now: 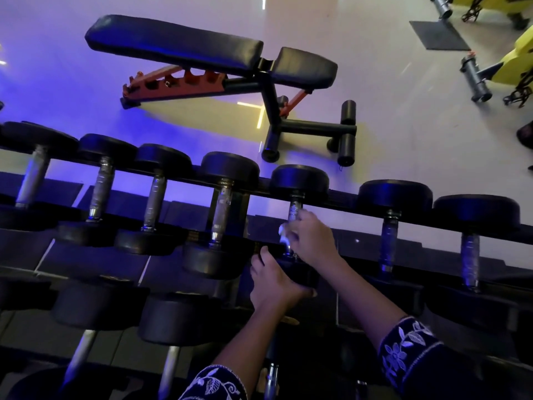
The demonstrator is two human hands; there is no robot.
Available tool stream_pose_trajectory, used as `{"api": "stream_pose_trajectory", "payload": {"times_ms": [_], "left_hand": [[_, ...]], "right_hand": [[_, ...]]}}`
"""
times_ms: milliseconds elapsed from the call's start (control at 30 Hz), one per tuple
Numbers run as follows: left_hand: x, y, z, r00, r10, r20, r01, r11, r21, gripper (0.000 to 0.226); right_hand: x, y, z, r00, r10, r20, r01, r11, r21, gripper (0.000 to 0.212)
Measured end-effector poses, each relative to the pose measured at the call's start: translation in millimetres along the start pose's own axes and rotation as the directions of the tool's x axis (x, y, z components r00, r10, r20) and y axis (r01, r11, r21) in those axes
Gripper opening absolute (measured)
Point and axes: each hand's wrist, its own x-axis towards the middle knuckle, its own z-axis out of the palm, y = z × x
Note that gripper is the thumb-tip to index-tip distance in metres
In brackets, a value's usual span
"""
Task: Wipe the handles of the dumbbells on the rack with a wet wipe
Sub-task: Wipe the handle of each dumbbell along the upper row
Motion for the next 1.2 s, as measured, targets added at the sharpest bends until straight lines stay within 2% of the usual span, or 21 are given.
{"api": "stream_pose_trajectory", "payload": {"times_ms": [67, 133, 200, 300, 333, 433, 467, 533, 600, 700, 733, 767, 867, 900, 933, 1000, 1033, 1067, 1133, 1200], "left_hand": [[-0.8, 1.5, 0.4, 1.000, -0.008, -0.003, 0.008, 1.000, 0.018, 0.143], [-1.9, 2.4, -0.5, 1.000, -0.013, -0.014, 0.013, 0.999, 0.038, 0.143], [-2.7, 2.3, -1.1, 1.000, -0.014, -0.005, 0.014, 0.999, 0.036, 0.143], [-1.3, 1.4, -0.8, 1.000, -0.004, 0.007, 0.004, 1.000, 0.020, 0.143], [-1.8, 2.0, -0.8, 1.000, -0.003, 0.005, 0.003, 1.000, 0.014, 0.143], [-2.6, 4.5, -0.8, 1.000, -0.011, -0.011, 0.011, 1.000, 0.024, 0.143], [-3.1, 5.1, -0.3, 1.000, -0.018, -0.012, 0.018, 0.999, 0.030, 0.142], [-3.6, 4.5, 0.4, 1.000, -0.020, -0.013, 0.021, 0.999, 0.037, 0.142], [-4.7, 5.1, -0.5, 1.000, -0.017, -0.011, 0.017, 0.999, 0.041, 0.141], [-3.7, 3.7, -1.4, 1.000, -0.004, 0.007, 0.004, 1.000, 0.023, 0.142], [-3.8, 3.5, -1.0, 1.000, -0.001, 0.010, 0.000, 1.000, 0.017, 0.142], [-3.7, 3.5, -0.7, 1.000, 0.002, 0.004, -0.002, 1.000, 0.017, 0.142], [-3.7, 4.2, 0.2, 1.000, -0.013, -0.014, 0.014, 0.999, 0.035, 0.142], [-3.5, 3.9, 0.4, 1.000, -0.017, -0.016, 0.017, 0.999, 0.038, 0.142], [-3.5, 3.9, 0.0, 1.000, -0.017, -0.014, 0.017, 0.999, 0.040, 0.141], [-3.6, 3.4, -0.4, 1.000, -0.012, -0.004, 0.012, 0.999, 0.031, 0.141], [-3.0, 2.8, -0.3, 1.000, -0.009, -0.001, 0.009, 1.000, 0.022, 0.141], [-2.8, 2.5, -0.3, 1.000, -0.007, -0.001, 0.007, 1.000, 0.017, 0.141], [-2.7, 2.6, 0.1, 1.000, -0.006, -0.008, 0.006, 1.000, 0.018, 0.141], [-2.9, 2.5, 0.8, 1.000, -0.005, -0.018, 0.006, 0.999, 0.031, 0.141]], "right_hand": [[16.0, 2.4, -9.5, 0.991, -0.002, -0.130, -0.005, 0.999, -0.051, 0.009], [29.1, 0.7, -15.9, 0.981, 0.033, -0.190, -0.045, 0.997, -0.059, 0.011], [23.1, -3.7, -10.8, 0.991, 0.002, -0.131, -0.013, 0.997, -0.082, 0.016], [-4.2, -10.5, 0.3, 0.993, -0.091, 0.074, 0.100, 0.987, -0.124, 0.024], [-7.4, -9.6, -0.6, 0.990, -0.106, 0.094, 0.118, 0.984, -0.131, 0.024], [12.5, -7.5, -11.4, 0.995, -0.058, -0.079, 0.043, 0.983, -0.177, 0.011], [21.6, -5.3, -15.3, 0.987, -0.041, -0.156, 0.013, 0.985, -0.174, 0.011], [31.4, -3.2, -18.3, 0.976, -0.020, -0.216, -0.013, 0.988, -0.151, 0.013], [26.2, -8.8, -10.9, 0.984, -0.070, -0.165, 0.045, 0.987, -0.153, 0.011], [2.4, -14.3, 4.9, 0.991, -0.105, 0.079, 0.116, 0.980, -0.160, 0.018], [-1.6, -12.4, 3.9, 0.989, -0.089, 0.122, 0.107, 0.983, -0.146, 0.019], [0.5, -9.0, 0.6, 0.993, -0.059, 0.101, 0.071, 0.990, -0.119, 0.019], [22.2, 3.7, -10.2, 0.979, 0.127, -0.157, -0.121, 0.992, 0.048, 0.014], [27.3, 3.3, -10.7, 0.973, 0.145, -0.181, -0.135, 0.989, 0.067, 0.014], [28.9, -0.7, -9.0, 0.984, 0.098, -0.147, -0.095, 0.995, 0.026, 0.014], [21.9, -9.6, 1.3, 0.998, -0.060, 0.014, 0.061, 0.993, -0.096, 0.016], [15.2, -10.5, 6.5, 0.992, -0.096, 0.080, 0.104, 0.989, -0.105, 0.017], [9.4, -7.4, 9.9, 0.992, -0.092, 0.086, 0.098, 0.993, -0.073, 0.017], [0.6, 3.8, 12.4, 0.999, -0.009, -0.044, 0.012, 0.997, 0.074, 0.016], [-3.3, 12.4, 13.0, 0.974, 0.039, -0.222, -0.016, 0.994, 0.105, 0.016]]}}
